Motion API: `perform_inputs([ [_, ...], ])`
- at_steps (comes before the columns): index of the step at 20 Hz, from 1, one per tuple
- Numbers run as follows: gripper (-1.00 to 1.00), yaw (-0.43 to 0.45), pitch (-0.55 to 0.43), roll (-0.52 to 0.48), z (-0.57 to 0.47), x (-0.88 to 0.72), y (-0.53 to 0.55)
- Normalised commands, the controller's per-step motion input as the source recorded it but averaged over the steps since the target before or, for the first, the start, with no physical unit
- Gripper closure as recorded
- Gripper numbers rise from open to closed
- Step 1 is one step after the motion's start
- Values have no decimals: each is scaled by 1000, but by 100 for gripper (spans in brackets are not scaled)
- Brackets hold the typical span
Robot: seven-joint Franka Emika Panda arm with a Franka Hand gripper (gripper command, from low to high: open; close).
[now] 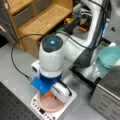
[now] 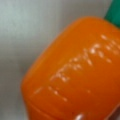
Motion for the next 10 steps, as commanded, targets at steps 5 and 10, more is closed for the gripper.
perform_inputs([
  [5,100,68,-146,-101,-130,-145,-33],
  [10,100,73,-149,-96,-111,-146,-40],
])
